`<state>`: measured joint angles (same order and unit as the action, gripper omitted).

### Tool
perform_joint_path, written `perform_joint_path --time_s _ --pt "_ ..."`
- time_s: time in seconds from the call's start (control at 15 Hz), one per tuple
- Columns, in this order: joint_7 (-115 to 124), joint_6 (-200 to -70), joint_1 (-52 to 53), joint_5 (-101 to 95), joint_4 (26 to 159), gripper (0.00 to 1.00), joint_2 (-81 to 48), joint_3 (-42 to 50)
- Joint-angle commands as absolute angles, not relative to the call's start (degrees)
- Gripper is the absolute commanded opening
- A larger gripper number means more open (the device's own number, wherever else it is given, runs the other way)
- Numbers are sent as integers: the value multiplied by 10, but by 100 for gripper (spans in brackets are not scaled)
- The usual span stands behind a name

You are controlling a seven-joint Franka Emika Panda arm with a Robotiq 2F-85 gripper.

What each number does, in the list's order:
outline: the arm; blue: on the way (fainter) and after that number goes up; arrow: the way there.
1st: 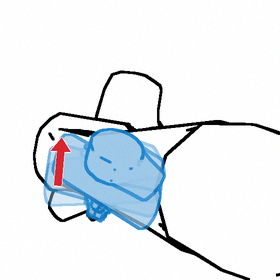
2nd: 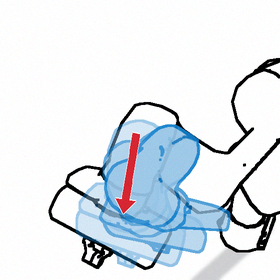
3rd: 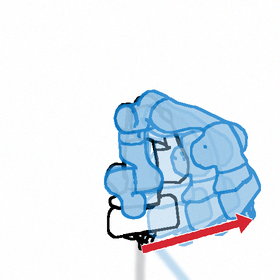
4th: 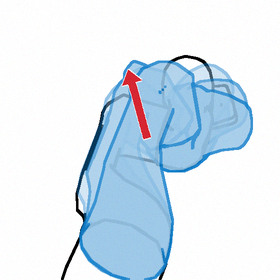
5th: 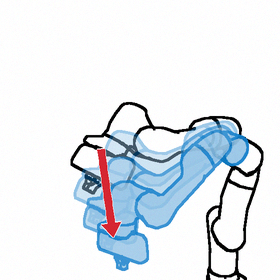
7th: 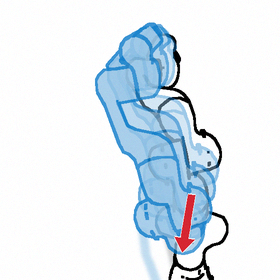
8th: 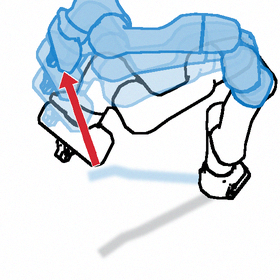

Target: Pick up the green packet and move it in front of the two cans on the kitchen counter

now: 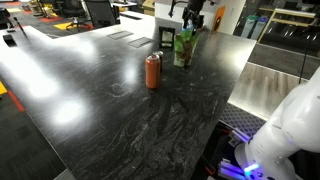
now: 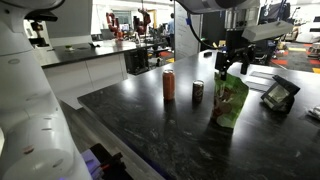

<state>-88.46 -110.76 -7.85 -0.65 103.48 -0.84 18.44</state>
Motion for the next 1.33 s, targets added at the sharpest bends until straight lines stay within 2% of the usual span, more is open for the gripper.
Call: perform_joint_path --time_s 0.0,0.13,0.2,0.33,0.53,0.93,1.0,1.27 --pt "-911 -1112 -106 15 1013 100 -40 165" --pt "-913 -1110 -110 20 1010 100 -48 163" --pt "-914 -1110 -112 22 1009 75 -51 161" --pt "-914 -1108 -116 25 1006 67 -56 157" --pt "-913 -1106 -122 25 1006 43 -60 152" --pt "-906 -1068 -124 29 996 3 -63 144" --pt "-907 -1064 -124 31 995 0 -61 143" --pt "-890 -1023 -122 38 986 1 -55 140"
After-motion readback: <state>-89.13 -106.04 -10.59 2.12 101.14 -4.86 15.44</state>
